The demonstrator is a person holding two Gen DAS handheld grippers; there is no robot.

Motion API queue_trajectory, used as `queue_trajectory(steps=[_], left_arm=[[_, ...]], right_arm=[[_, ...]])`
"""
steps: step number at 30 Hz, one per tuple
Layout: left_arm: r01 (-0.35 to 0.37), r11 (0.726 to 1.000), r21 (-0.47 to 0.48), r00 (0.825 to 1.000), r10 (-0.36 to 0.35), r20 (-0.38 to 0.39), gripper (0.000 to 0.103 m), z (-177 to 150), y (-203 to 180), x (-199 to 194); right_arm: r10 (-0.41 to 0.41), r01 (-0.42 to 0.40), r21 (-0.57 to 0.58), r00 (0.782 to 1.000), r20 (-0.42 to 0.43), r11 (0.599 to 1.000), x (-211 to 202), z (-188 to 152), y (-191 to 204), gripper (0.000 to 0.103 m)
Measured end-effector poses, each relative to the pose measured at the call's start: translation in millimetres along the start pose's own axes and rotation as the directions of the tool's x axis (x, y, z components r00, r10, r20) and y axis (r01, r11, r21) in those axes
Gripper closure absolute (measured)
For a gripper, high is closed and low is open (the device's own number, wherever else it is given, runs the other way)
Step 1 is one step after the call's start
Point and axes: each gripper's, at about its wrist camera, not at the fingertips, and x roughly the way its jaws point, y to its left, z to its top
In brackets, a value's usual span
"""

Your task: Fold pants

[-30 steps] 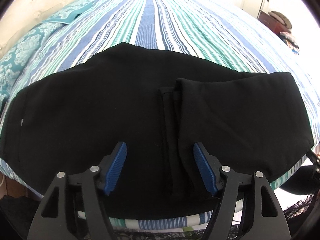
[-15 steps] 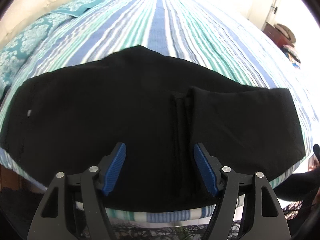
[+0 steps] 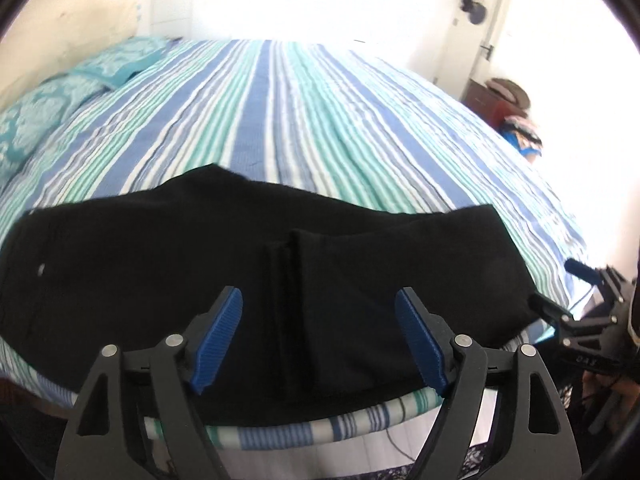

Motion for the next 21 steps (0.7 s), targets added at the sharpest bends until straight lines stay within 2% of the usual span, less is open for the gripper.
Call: queue_trajectory(steps=[2, 4, 8, 16, 21], left_arm=[[-0.018, 0.996, 0.089, 0.999, 0.020, -0.025, 0.020, -3, -18, 10], [-0.055, 0.988, 0.146, 0.994, 0.069, -0.090, 0.020, -8, -27, 29], [-0.091, 0.983, 0.161, 0.969, 0.125, -0.213, 0.020, -19, -20, 56], [-0.085, 0.994, 0.066, 0.963, 0.099, -0.249, 0.011, -25, -4, 54], [-0.104, 0.991, 0.086, 0.962, 0.122, -0.243, 0.007, -28, -3, 58]], right_arm=[[-0.002, 0.002, -0.001, 1.000, -0.006, 1.000, 0, -1, 2, 0.010], [-0.005, 0.005, -0.002, 1.000, -0.011, 1.000, 0, -2, 3, 0.010], [-0.006, 0.006, 0.004, 1.000, -0.019, 1.000, -1, -3, 4, 0.010], [0.012, -0.012, 0.006, 0.999, -0.037, 1.000, 4, -3, 10, 0.010], [0.022, -0.022, -0.007, 0.999, -0.034, 1.000, 3, -2, 16, 0.010]])
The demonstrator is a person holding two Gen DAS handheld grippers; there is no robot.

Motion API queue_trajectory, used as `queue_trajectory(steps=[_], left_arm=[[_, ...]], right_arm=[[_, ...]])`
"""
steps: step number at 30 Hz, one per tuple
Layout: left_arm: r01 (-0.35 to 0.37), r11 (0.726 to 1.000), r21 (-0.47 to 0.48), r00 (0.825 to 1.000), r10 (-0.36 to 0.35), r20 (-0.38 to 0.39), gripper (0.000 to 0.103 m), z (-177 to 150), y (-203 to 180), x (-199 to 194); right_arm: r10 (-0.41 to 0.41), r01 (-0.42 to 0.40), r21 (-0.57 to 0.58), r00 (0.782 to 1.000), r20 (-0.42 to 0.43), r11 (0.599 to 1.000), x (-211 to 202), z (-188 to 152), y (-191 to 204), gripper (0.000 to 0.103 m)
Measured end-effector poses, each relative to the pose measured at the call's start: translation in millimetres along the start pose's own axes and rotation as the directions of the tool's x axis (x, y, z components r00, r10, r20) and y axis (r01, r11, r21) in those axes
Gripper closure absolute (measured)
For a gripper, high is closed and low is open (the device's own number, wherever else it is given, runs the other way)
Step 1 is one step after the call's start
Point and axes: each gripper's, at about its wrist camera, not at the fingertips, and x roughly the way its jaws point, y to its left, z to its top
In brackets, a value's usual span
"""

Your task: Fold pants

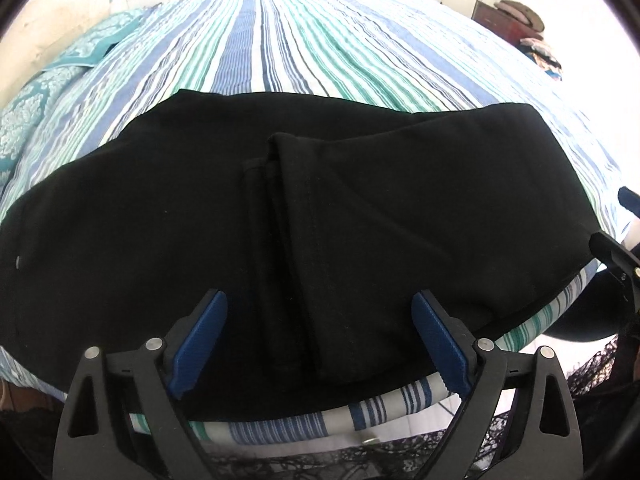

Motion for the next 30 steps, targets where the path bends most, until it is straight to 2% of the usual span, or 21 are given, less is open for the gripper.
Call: queue_trajectory(steps=[7, 10, 14, 15, 16, 20, 24, 26, 28, 30], left_arm=[[0.003, 1.000, -0.016, 1.000, -0.003, -0.005, 0.004, 2, 7, 2], [0.001, 1.000, -0.029, 1.000, -0.001, 0.007, 0.005, 6, 10, -1], [0.024, 0.997, -0.073, 0.993, -0.015, 0.118, 0.005, 9, 21, -23], [0.031, 0.995, -0.090, 0.989, -0.017, 0.148, 0.005, 9, 25, -30], [0.034, 0.994, -0.107, 0.985, -0.016, 0.170, 0.005, 10, 29, -35], [0.021, 0.984, -0.176, 0.973, 0.020, 0.230, 0.005, 14, 48, -51], [-0.002, 0.972, -0.236, 0.968, 0.061, 0.242, 0.005, 13, 64, -56], [-0.017, 0.966, -0.259, 0.970, 0.079, 0.231, 0.005, 13, 68, -55], [-0.043, 0.958, -0.284, 0.969, 0.109, 0.222, 0.005, 11, 75, -55], [-0.070, 0.949, -0.308, 0.962, 0.145, 0.229, 0.005, 8, 79, -56]], right_arm=[[0.004, -0.004, 0.017, 1.000, -0.001, 1.000, 1, 1, -1, 0.010], [0.028, -0.030, 0.061, 0.999, 0.030, 0.998, -3, 3, -7, 0.010], [0.007, -0.026, 0.115, 0.988, 0.155, 0.993, -25, 10, -15, 0.009], [-0.008, -0.013, 0.111, 0.983, 0.186, 0.994, -30, 13, -15, 0.002], [-0.021, -0.001, 0.104, 0.977, 0.210, 0.995, -35, 15, -15, 0.000], [-0.047, 0.025, 0.092, 0.966, 0.253, 0.995, -43, 21, -16, 0.000], [-0.091, 0.073, 0.079, 0.962, 0.258, 0.994, -45, 26, -19, 0.000], [-0.147, 0.124, 0.091, 0.936, 0.320, 0.988, -59, 28, -21, 0.000], [-0.207, 0.185, 0.094, 0.887, 0.412, 0.978, -78, 31, -22, 0.000], [-0.230, 0.252, 0.022, 0.839, 0.494, 0.968, -84, 29, -15, 0.000]])
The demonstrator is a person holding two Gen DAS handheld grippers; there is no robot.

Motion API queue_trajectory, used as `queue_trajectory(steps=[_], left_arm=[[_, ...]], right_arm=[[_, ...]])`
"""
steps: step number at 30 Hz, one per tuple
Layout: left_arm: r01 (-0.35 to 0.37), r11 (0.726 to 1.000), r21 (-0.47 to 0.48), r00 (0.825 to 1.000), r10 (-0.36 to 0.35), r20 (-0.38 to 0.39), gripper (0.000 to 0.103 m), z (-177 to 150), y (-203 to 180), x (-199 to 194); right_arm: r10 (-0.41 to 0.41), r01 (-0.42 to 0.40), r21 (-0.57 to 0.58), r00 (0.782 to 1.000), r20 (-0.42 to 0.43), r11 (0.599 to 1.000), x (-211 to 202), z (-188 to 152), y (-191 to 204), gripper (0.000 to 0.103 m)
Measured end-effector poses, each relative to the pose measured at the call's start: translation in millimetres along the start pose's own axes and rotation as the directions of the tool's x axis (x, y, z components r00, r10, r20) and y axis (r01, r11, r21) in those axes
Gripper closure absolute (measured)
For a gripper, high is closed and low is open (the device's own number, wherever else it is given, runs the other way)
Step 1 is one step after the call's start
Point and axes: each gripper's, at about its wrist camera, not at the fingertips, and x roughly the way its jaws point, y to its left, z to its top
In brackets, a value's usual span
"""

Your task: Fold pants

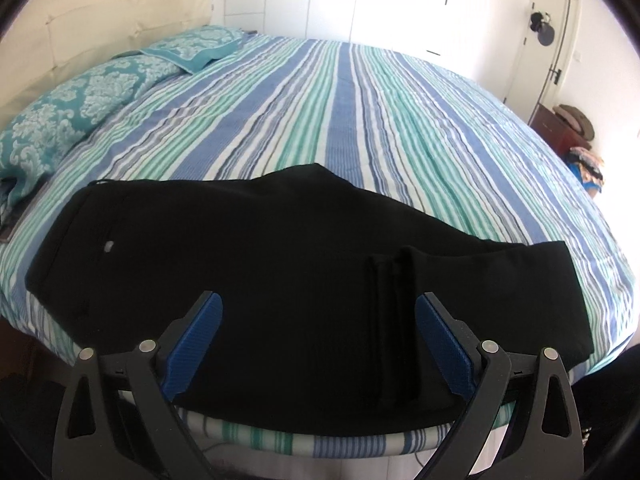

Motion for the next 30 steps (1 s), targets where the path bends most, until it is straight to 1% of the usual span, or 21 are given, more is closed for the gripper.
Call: queue_trajectory(steps=[1, 2, 3, 4, 6, 8, 11, 14, 16, 17, 18, 20, 21, 23, 24, 25, 26, 27, 28, 29, 30], left_arm=[[-0.014, 1.000, -0.006, 1.000, 0.014, 0.016, 0.005, 0, 4, -1], [-0.033, 0.999, -0.011, 0.999, 0.033, 0.037, 0.005, -2, 6, -3], [-0.050, 0.999, -0.013, 0.997, 0.051, 0.056, 0.005, -2, 8, -5], [-0.067, 0.998, -0.013, 0.995, 0.068, 0.074, 0.005, -3, 10, -7], [-0.090, 0.996, -0.017, 0.991, 0.091, 0.099, 0.005, -4, 14, -10], [-0.078, 0.997, -0.031, 0.992, 0.080, 0.099, 0.005, -6, 20, -12], [-0.064, 0.997, -0.052, 0.994, 0.068, 0.088, 0.005, -7, 28, -13], [-0.063, 0.997, -0.052, 0.996, 0.066, 0.063, 0.004, -8, 34, -16], [-0.019, 0.997, -0.075, 1.000, 0.019, 0.010, 0.004, -5, 42, -19], [0.024, 0.995, -0.102, 1.000, -0.024, -0.007, 0.004, -1, 50, -21], [0.062, 0.990, -0.129, 0.998, -0.065, -0.015, 0.004, 3, 59, -24], [0.104, 0.979, -0.175, 0.994, -0.108, -0.010, 0.004, 17, 85, -32], [0.101, 0.974, -0.202, 0.995, -0.102, 0.006, 0.004, 26, 105, -36], [0.058, 0.963, -0.263, 0.998, -0.055, 0.019, 0.004, 43, 150, -42], [0.036, 0.953, -0.300, 0.999, -0.035, 0.010, 0.004, 51, 175, -42], [0.033, 0.943, -0.332, 0.999, -0.037, -0.007, 0.003, 56, 199, -40], [0.047, 0.932, -0.360, 0.997, -0.063, -0.033, 0.003, 61, 221, -34], [0.065, 0.920, -0.386, 0.992, -0.103, -0.077, 0.003, 64, 242, -24], [0.069, 0.912, -0.404, 0.984, -0.130, -0.125, 0.003, 66, 256, -12], [0.058, 0.909, -0.414, 0.973, -0.144, -0.180, 0.003, 65, 267, 1], [0.037, 0.910, -0.412, 0.965, -0.140, -0.222, 0.004, 64, 274, 13]], right_arm=[[-0.012, 0.011, -0.057, 1.000, -0.009, 0.998, 2, -3, 5, 0.000], [0.009, -0.012, -0.082, 0.999, -0.041, 0.997, 5, -6, 7, 0.000], [0.037, -0.042, -0.060, 0.997, -0.071, 0.997, 8, -9, 5, 0.000], [0.050, -0.052, -0.014, 0.994, -0.095, 0.999, 10, -10, 2, 0.000], [0.052, -0.045, 0.062, 0.992, -0.119, 0.997, 14, -11, -7, 0.000], [0.039, -0.029, 0.074, 0.990, -0.133, 0.997, 19, -12, -10, 0.000], [0.018, -0.008, 0.052, 0.983, -0.183, 0.999, 26, -20, -9, 0.000], [0.025, -0.011, 0.064, 0.974, -0.225, 0.998, 32, -26, -10, 0.000], [0.033, -0.020, 0.058, 0.971, -0.239, 0.998, 34, -28, -8, 0.000], [0.040, -0.028, 0.053, 0.969, -0.242, 0.998, 34, -29, -6, 0.000], [0.049, -0.038, 0.049, 0.968, -0.246, 0.998, 35, -29, -4, 0.000], [0.066, -0.057, 0.040, 0.966, -0.251, 0.998, 35, -30, 0, 0.000], [0.072, -0.065, 0.036, 0.965, -0.253, 0.997, 35, -31, 2, 0.000], [0.090, -0.084, 0.037, 0.962, -0.258, 0.996, 36, -32, 5, 0.000], [0.101, -0.094, 0.041, 0.960, -0.262, 0.995, 36, -32, 6, 0.000], [0.109, -0.100, 0.046, 0.958, -0.264, 0.994, 37, -33, 6, 0.000], [0.115, -0.105, 0.052, 0.957, -0.267, 0.993, 38, -34, 7, 0.000], [0.122, -0.111, 0.059, 0.955, -0.270, 0.992, 39, -34, 7, 0.000], [0.131, -0.118, 0.067, 0.953, -0.273, 0.991, 40, -34, 8, 0.000], [0.139, -0.123, 0.073, 0.951, -0.276, 0.990, 41, -35, 8, 0.000], [0.144, -0.127, 0.077, 0.949, -0.279, 0.989, 43, -35, 10, 0.000]])
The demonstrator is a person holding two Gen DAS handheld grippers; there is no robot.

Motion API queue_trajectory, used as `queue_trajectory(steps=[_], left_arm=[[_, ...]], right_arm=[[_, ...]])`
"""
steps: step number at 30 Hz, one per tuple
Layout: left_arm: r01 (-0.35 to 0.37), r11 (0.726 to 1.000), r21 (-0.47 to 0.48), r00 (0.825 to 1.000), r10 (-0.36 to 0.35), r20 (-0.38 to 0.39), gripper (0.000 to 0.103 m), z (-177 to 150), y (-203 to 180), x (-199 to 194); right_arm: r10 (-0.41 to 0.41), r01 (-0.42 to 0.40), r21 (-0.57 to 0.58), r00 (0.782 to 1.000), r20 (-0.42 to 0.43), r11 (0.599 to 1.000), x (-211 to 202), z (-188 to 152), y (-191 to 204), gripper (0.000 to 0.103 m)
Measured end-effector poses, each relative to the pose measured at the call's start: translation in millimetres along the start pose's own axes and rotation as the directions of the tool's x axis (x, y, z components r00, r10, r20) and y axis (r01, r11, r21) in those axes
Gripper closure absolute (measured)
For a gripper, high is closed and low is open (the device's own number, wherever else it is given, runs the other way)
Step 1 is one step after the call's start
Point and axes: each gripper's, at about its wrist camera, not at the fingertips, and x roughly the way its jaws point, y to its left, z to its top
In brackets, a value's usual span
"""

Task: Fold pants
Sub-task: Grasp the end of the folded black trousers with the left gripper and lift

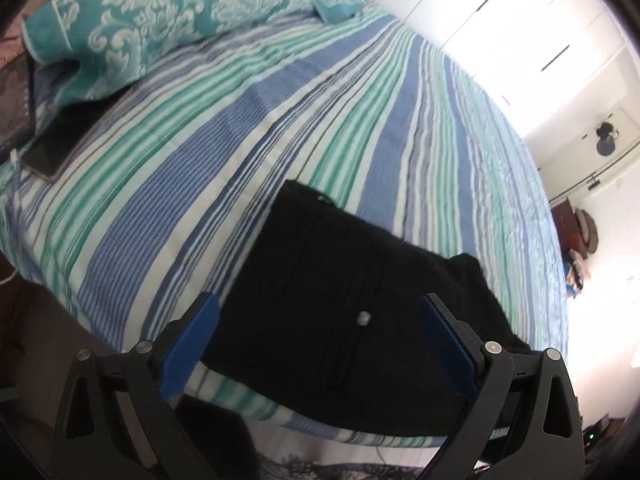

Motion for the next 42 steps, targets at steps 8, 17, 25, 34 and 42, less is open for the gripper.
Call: queue_trajectory(steps=[8, 17, 25, 34, 42], left_arm=[[-0.077, 0.994, 0.072, 0.976, 0.090, -0.200, 0.000, -6, 7, 84], [-0.091, 0.992, 0.087, 0.979, 0.105, -0.172, 0.000, -12, 0, 91], [-0.124, 0.991, 0.041, 0.973, 0.129, -0.194, 0.080, 6, -10, 70], [0.068, 0.995, -0.076, 0.993, -0.075, -0.092, 0.089, -1, -47, -8], [0.305, 0.952, 0.034, 0.948, -0.300, -0.106, 0.090, -34, -187, -39]], right_arm=[[0.017, -0.017, -0.055, 1.000, 0.001, 0.998, 0, -1, 10, 0.000], [0.024, -0.022, 0.024, 0.999, -0.047, 0.999, 11, -3, -3, 0.000], [0.027, -0.025, 0.045, 0.998, -0.056, 0.999, 12, -2, -6, 0.000], [0.013, -0.009, 0.114, 0.999, -0.034, 0.993, 6, 1, -23, 0.000], [-0.002, -0.001, 0.229, 1.000, 0.013, 0.973, -6, 5, -52, 0.000]])
